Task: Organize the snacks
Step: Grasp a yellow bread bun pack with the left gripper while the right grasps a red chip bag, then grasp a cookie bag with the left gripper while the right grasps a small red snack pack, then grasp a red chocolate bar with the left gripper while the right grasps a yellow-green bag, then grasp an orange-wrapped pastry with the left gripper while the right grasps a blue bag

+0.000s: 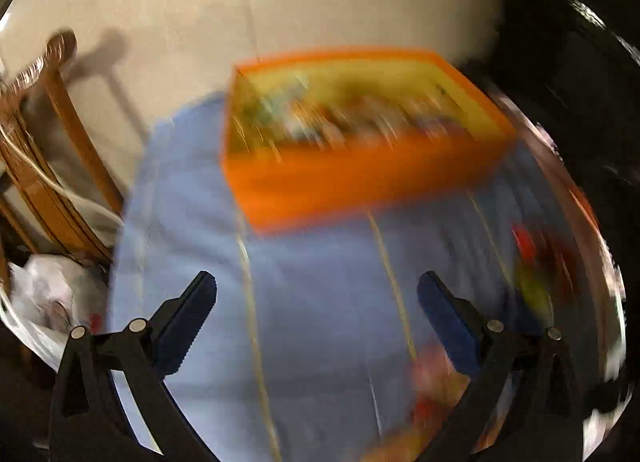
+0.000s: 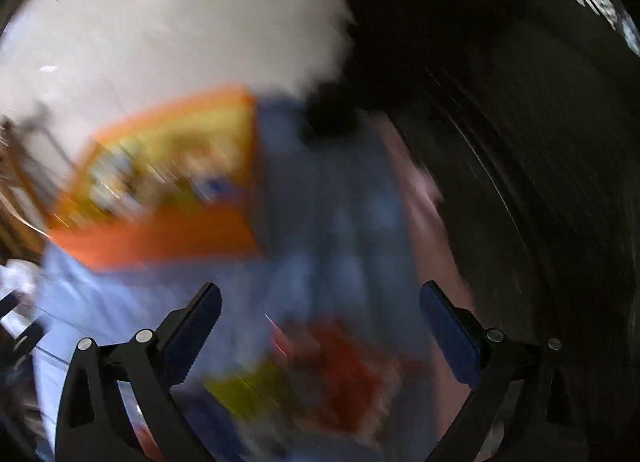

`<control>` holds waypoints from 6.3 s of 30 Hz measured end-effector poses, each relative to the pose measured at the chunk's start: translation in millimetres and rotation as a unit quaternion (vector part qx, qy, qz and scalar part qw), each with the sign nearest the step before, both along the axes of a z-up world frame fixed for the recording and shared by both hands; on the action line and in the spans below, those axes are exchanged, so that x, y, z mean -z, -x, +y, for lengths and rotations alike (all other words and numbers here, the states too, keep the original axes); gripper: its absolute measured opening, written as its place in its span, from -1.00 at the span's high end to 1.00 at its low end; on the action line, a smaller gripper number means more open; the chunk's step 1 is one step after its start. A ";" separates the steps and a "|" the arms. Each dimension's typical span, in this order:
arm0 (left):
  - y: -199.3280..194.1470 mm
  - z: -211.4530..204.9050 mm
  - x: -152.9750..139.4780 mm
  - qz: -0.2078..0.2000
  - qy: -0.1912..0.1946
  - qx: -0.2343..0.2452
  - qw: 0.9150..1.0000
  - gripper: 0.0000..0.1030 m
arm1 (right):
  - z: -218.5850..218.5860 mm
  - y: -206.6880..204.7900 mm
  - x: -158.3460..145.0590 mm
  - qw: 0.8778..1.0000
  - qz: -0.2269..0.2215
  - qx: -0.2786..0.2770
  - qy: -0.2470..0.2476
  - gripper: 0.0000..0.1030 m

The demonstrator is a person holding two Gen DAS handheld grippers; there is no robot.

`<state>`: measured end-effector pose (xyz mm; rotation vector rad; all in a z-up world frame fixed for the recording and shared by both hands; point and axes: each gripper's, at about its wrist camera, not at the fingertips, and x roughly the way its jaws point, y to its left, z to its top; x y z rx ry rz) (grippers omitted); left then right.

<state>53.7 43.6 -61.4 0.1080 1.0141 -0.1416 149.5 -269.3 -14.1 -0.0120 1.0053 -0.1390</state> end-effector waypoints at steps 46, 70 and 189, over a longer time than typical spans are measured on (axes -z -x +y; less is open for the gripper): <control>-106.4 3.4 -74.8 -0.084 -0.022 -0.086 0.992 -0.11 | 120.2 -56.7 -80.3 0.986 -0.118 -0.090 -0.071 -0.35; 51.9 -52.3 56.7 -0.004 -0.023 0.142 0.990 -0.92 | -14.7 1.4 50.4 0.996 0.078 0.043 -0.014 -0.93; -21.4 -47.2 -76.4 -0.080 -0.069 -0.039 0.994 -0.92 | 86.5 76.7 -112.2 0.991 -0.052 -0.112 -0.045 -0.93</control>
